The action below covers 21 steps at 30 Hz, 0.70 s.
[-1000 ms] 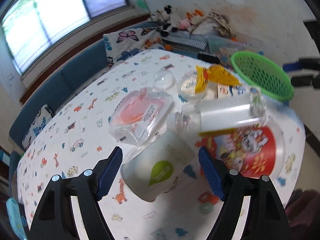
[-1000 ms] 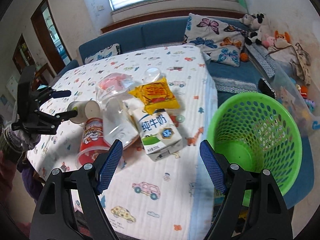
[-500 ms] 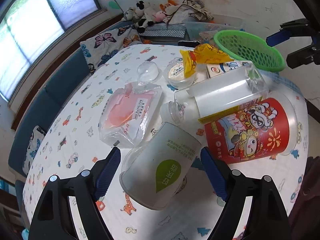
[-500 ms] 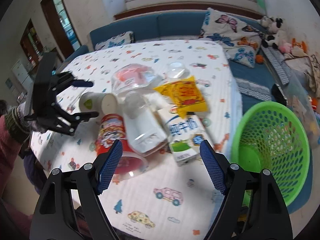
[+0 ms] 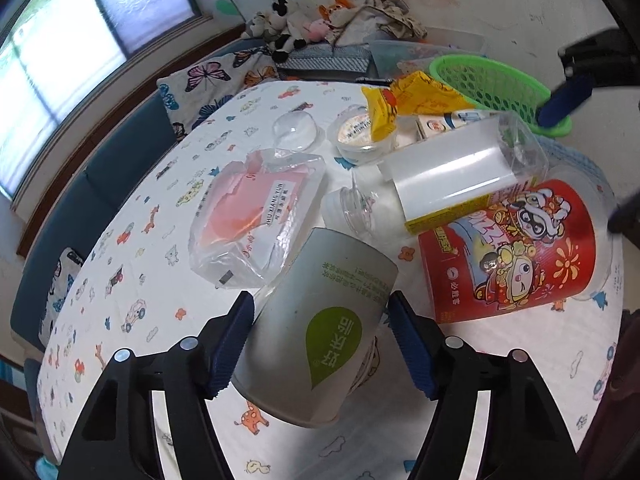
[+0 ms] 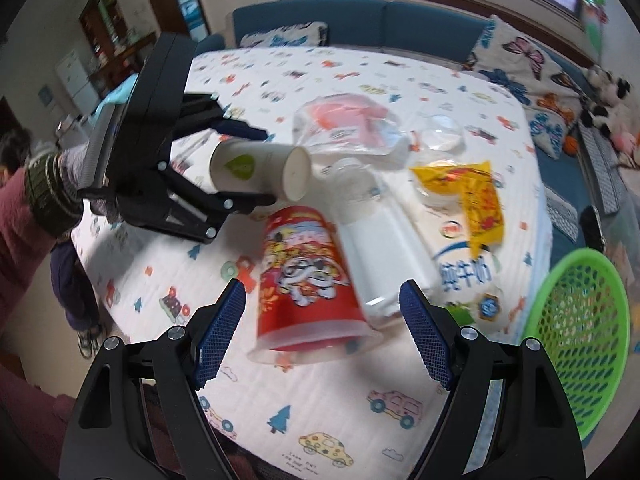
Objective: Collect trash
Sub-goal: 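Grasp the white paper cup with the left gripper while the right gripper grasps the red cup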
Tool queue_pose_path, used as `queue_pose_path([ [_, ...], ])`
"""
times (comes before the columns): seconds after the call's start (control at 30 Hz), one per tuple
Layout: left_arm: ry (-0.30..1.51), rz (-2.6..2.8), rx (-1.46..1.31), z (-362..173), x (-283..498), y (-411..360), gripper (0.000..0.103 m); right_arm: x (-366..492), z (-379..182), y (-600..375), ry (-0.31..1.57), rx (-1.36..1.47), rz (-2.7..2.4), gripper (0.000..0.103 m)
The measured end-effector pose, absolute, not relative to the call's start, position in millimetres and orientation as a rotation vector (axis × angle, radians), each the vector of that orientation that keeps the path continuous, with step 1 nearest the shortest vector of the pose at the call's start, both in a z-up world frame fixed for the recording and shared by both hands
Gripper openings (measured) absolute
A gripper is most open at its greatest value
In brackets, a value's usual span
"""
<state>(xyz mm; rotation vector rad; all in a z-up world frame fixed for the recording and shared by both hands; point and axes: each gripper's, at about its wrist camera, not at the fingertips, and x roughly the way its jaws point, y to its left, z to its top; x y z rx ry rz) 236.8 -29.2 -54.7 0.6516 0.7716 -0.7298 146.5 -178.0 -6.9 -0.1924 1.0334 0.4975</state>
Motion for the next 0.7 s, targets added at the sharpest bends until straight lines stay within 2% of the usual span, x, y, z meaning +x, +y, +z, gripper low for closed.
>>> queue_pose_path([
  [0.23,0.769,-0.669,0.521,-39.8,240.0,-6.6,0.058,155.1,-23.3,-152.4,1.082,-0.277,0.525,0.076],
  [0.37,0.76,-0.632,0.471,-30.8,241.2,6.6,0.057,160.8,-34.5,-138.2,1.117,-0.348,0.526,0.073],
  [0.7,0.777,-0.559,0.347,-20.3,246.8,33.2,0.056,168.3,-52.9,-122.3,1.144,-0.481,0.451,0.073],
])
